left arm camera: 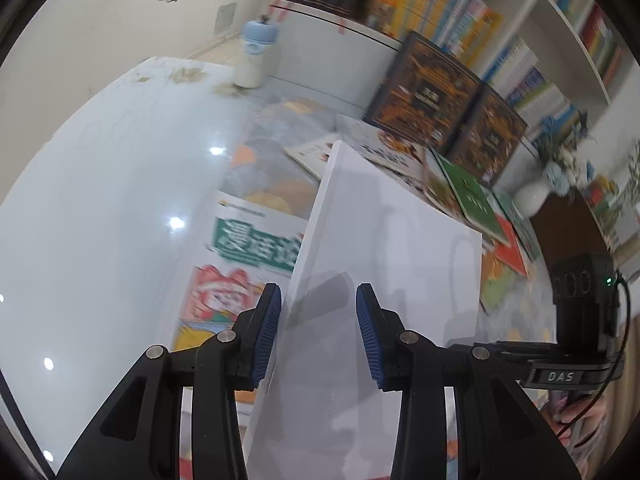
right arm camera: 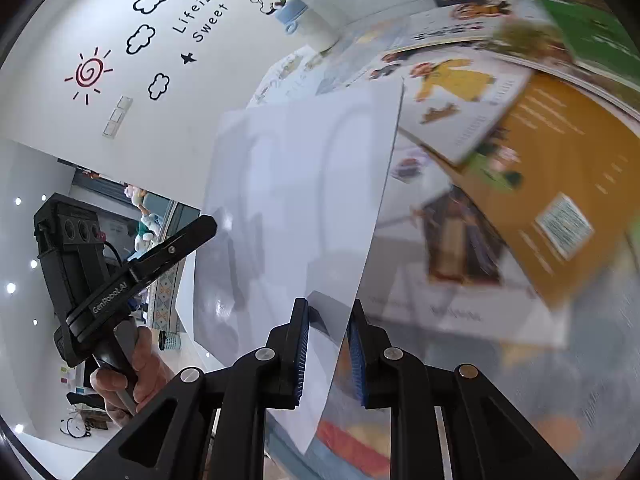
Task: Organize books
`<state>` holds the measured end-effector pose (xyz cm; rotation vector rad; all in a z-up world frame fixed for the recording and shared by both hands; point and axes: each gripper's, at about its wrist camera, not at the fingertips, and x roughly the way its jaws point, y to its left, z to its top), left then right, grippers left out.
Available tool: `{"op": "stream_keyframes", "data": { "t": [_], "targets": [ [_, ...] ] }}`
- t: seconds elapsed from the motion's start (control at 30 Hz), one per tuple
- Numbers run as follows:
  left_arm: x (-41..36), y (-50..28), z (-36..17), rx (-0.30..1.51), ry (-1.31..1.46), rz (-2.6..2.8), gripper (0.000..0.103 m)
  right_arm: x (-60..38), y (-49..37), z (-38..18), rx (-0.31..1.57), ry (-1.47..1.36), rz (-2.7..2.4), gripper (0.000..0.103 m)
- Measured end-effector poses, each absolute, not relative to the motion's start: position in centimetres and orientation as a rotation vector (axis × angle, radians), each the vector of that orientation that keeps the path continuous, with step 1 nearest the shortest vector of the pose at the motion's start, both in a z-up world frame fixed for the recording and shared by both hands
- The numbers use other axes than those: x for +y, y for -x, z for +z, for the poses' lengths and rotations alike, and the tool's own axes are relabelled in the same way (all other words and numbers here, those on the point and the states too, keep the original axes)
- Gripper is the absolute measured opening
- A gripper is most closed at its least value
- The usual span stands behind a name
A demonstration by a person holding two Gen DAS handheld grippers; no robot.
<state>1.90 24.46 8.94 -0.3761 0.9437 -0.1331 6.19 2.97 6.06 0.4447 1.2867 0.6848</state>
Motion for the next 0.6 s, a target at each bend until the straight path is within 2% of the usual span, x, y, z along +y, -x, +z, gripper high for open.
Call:
{"op": "stream_keyframes", "data": {
  "t": [0.07,0.33,0.6],
  "targets": [
    [26.2,-2.7,8.3,0.945,0.406,-0.134,0.040,4.5,-7.3,5.5,1.308,-0.432,0.698,0.020],
    [30.1,-5.3,4.1,0.996,0.478,-0.088,0.040,8.6,-10.0,3.1,1.333,-0.365,0.674,0.020],
    [30.9,-6.6,1.4,1.042,0.510,-0.091,0.040,9.6,-10.7,1.4,1.365,-0.341,0.639,0.021]
  ]
}}
